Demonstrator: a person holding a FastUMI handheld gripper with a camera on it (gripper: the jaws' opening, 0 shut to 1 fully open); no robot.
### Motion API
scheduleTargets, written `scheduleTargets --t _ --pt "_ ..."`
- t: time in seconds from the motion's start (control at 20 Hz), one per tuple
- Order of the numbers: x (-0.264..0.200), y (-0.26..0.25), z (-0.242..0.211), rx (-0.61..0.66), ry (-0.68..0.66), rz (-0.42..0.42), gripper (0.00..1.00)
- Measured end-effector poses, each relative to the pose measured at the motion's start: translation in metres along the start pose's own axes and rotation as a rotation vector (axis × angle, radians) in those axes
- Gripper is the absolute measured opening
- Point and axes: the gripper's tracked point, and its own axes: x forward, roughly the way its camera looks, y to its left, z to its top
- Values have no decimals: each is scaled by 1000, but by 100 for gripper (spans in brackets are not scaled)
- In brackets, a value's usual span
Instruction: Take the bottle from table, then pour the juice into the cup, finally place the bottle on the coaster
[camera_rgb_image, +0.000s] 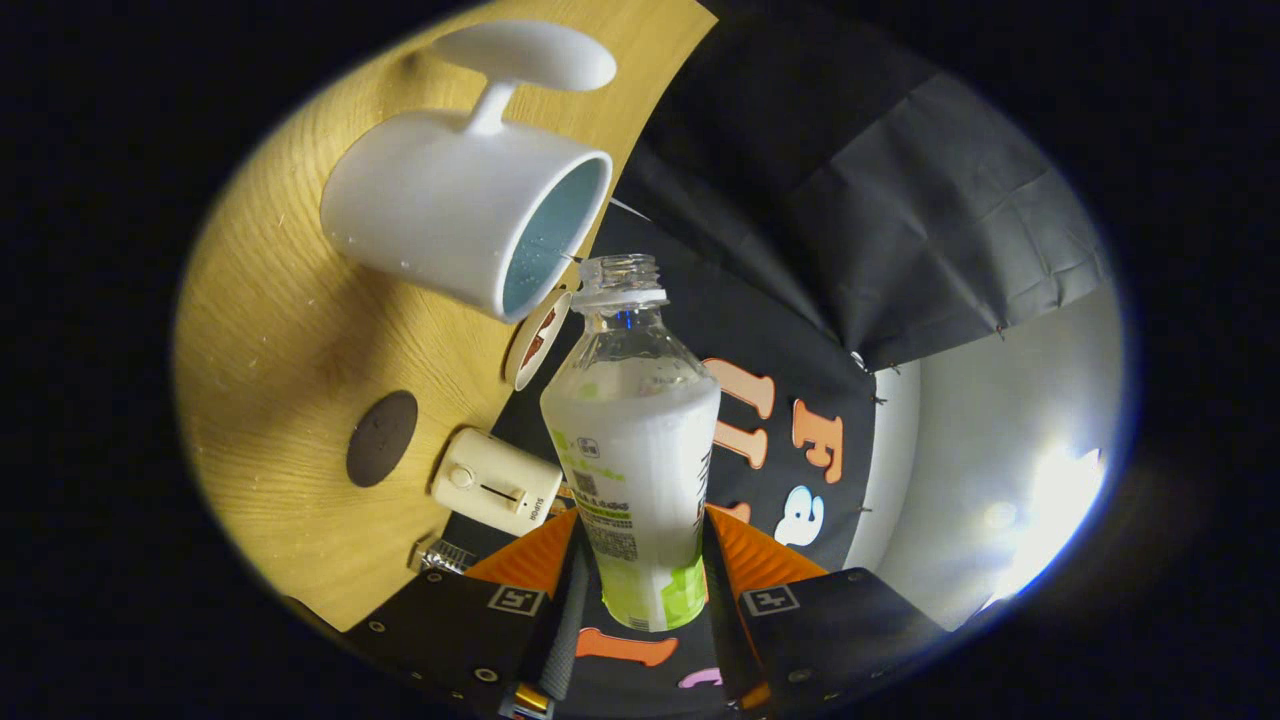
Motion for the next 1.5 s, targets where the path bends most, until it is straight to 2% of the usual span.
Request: scheduleTargets --t 0.15,0.3,0.55,0.8,1.15,1.35,1.5 --pt "0 29 2 136 22 94 57" --pt "3 47 -5 327 86 178 57" --pt "0 65 -12 655 185 243 57" --pt "25 63 -25 1010 281 248 58" --pt "56 66 -31 1500 325 263 58" --pt "66 75 -39 1718 354 235 58" --pt "72 85 -44 1884 397 254 58"
